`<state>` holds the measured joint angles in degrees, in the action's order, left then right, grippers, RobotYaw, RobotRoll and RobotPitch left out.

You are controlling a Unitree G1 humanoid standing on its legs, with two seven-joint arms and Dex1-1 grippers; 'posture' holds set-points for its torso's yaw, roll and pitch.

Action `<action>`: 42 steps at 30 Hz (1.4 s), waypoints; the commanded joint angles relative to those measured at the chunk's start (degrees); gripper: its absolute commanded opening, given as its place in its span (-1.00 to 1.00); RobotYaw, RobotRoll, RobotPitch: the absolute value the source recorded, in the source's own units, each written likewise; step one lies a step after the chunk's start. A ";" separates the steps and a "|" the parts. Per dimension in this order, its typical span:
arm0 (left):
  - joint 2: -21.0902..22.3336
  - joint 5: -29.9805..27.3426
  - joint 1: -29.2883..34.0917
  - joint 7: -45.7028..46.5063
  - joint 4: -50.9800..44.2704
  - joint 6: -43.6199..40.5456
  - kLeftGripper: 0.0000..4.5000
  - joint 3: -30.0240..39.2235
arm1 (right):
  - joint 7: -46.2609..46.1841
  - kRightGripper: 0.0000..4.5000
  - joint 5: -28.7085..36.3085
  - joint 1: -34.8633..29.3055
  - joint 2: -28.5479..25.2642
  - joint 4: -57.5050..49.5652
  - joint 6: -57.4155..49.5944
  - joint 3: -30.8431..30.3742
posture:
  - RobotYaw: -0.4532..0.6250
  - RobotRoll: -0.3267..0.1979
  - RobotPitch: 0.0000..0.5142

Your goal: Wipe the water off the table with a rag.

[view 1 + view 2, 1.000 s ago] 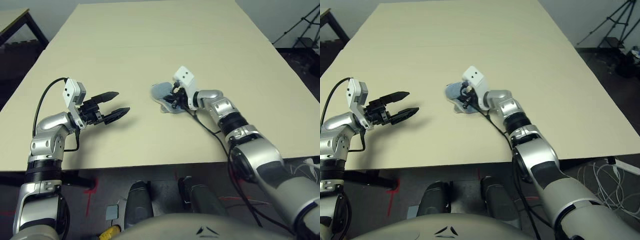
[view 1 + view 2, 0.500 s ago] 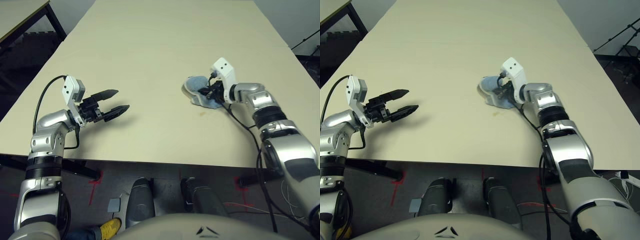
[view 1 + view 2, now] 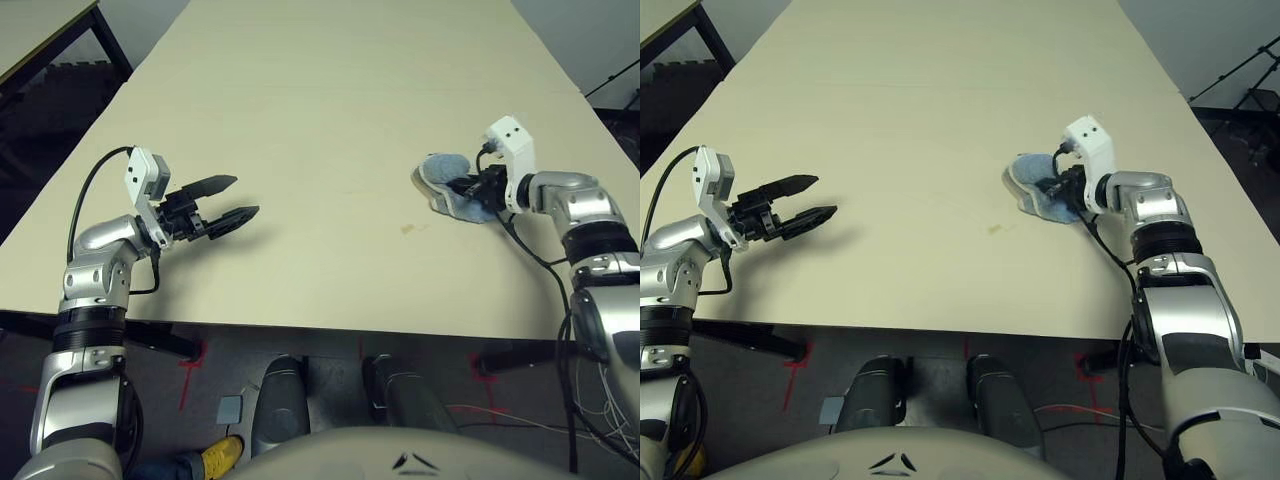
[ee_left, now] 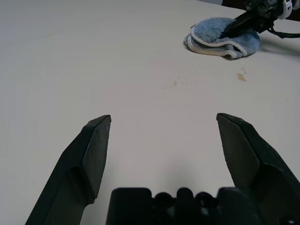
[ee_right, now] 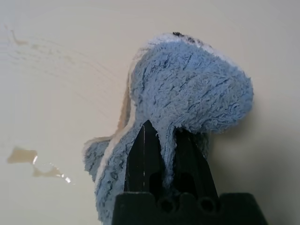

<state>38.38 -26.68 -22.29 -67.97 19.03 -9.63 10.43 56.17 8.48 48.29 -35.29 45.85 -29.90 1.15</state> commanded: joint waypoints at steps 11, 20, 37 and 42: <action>-0.49 0.93 -1.19 -1.00 2.07 0.93 1.00 -1.20 | 9.50 -1.00 0.85 -0.53 -14.66 -4.42 -6.74 -0.40 | -0.41 0.25 -0.57; 0.27 0.73 -0.49 -1.12 1.14 0.48 1.00 -0.67 | 1.72 -1.00 -2.87 -2.49 -10.63 7.60 5.19 -0.21 | -0.38 0.25 -0.54; -0.28 -0.39 1.17 1.03 -1.17 0.09 1.00 0.96 | -15.25 0.99 -1.74 -1.72 -11.56 13.14 21.60 8.30 | -0.37 0.25 -0.53; -2.87 -1.27 -1.31 6.91 0.74 2.53 1.00 5.02 | -14.23 0.99 4.87 -1.84 -9.63 13.90 25.86 15.87 | -0.36 0.25 -0.55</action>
<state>36.16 -27.15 -22.57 -63.55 18.88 -8.29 13.44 41.53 10.88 46.26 -45.63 58.64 -5.36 14.62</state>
